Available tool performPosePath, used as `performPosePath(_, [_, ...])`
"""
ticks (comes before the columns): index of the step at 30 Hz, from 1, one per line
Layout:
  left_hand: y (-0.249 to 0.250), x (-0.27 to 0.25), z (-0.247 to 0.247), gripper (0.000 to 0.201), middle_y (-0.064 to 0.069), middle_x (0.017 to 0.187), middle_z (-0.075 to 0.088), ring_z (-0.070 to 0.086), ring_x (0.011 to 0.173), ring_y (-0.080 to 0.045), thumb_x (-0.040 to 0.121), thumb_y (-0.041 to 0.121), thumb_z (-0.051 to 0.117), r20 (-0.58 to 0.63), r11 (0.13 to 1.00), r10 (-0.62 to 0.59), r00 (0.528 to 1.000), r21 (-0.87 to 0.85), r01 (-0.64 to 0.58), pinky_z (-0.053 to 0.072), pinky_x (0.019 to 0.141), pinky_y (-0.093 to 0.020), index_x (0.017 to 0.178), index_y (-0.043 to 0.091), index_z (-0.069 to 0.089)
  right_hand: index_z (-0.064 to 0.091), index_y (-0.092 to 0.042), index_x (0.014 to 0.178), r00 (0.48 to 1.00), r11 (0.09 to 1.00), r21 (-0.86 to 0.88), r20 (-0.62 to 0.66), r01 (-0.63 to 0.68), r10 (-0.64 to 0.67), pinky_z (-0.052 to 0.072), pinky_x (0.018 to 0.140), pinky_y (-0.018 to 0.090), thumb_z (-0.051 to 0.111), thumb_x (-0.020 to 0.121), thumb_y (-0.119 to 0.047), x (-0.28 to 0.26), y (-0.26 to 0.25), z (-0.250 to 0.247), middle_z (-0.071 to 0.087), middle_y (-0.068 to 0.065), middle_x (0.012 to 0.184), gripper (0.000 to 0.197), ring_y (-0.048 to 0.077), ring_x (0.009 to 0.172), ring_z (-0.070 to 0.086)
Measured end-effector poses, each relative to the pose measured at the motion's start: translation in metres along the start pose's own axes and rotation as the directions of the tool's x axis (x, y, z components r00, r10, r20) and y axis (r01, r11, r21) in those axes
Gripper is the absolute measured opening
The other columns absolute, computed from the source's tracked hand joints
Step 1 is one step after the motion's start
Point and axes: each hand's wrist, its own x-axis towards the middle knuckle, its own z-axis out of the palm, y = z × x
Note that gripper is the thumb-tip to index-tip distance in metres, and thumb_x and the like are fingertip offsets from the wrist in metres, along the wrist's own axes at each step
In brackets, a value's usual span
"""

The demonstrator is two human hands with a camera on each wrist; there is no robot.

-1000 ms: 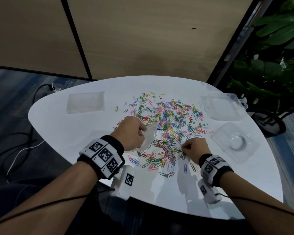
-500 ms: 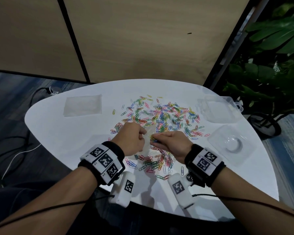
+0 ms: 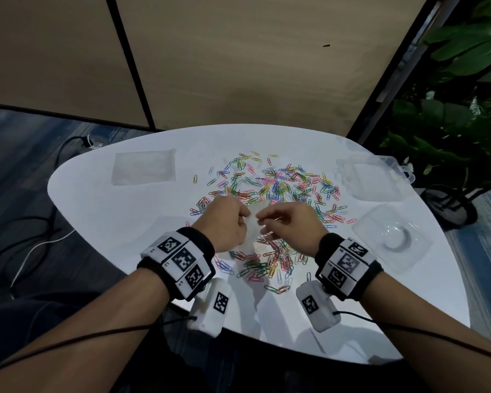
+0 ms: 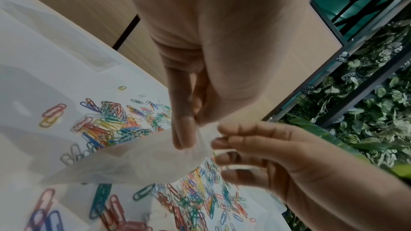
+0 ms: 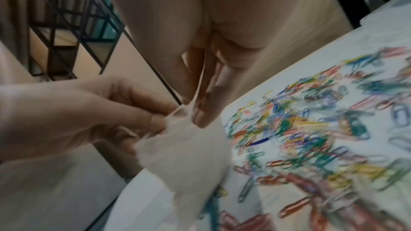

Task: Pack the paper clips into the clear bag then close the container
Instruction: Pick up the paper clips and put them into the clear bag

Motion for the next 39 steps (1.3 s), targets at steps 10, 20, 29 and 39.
performPosePath(10, [-0.006, -0.003, -0.01, 0.025, -0.019, 0.108, 0.073, 0.071, 0.102, -0.032, 0.088, 0.003, 0.054, -0.011, 0.999, -0.037, 0.999, 0.017, 0.038, 0.055, 0.096, -0.039, 0.103, -0.005, 0.072, 0.05, -0.027, 0.14, 0.979, 0.534, -0.835, 0.193, 0.13, 0.062, 0.049, 0.1, 0.038, 0.066, 0.086, -0.018, -0.002, 0.081, 0.005, 0.046, 0.005, 0.143, 0.057, 0.029, 0.123, 0.054])
performPosePath(20, [-0.001, -0.003, -0.014, 0.03, -0.014, 0.101, 0.075, 0.068, 0.102, -0.029, 0.084, 0.001, 0.056, 0.006, 0.997, -0.041, 0.999, 0.061, 0.041, 0.043, 0.078, -0.024, 0.106, 0.004, 0.076, 0.078, -0.012, 0.078, 0.985, 0.789, -0.591, -0.145, -0.166, 0.099, 0.052, 0.071, 0.022, 0.069, 0.084, -0.007, 0.009, 0.069, -0.018, 0.07, -0.001, 0.075, 0.011, 0.017, 0.07, 0.066])
performPosePath(29, [0.0, 0.002, -0.002, 0.029, -0.017, 0.114, 0.07, 0.069, 0.104, -0.031, 0.09, 0.003, 0.058, 0.009, 0.998, -0.067, 0.998, -0.009, 0.067, 0.051, 0.104, -0.039, 0.117, 0.004, 0.07, 0.07, 0.006, 0.107, 0.957, 0.728, 0.654, -0.019, -0.206, 0.289, 0.058, 0.075, 0.02, 0.073, 0.081, 0.001, -0.001, 0.0, -0.04, 0.076, 0.01, 0.1, 0.027, 0.017, 0.089, 0.074])
performPosePath(39, [0.012, 0.008, 0.013, 0.024, -0.016, 0.094, 0.075, 0.075, 0.081, -0.029, 0.093, 0.003, 0.059, -0.066, 0.998, -0.026, 0.998, -0.066, 0.021, 0.062, 0.082, -0.04, 0.111, 0.005, 0.075, 0.065, 0.016, 0.104, 0.92, 0.647, 0.692, 0.064, -0.32, 0.386, 0.06, 0.076, 0.025, 0.066, 0.087, 0.002, 0.015, 0.005, 0.012, 0.069, 0.026, 0.107, 0.022, 0.023, 0.085, 0.071])
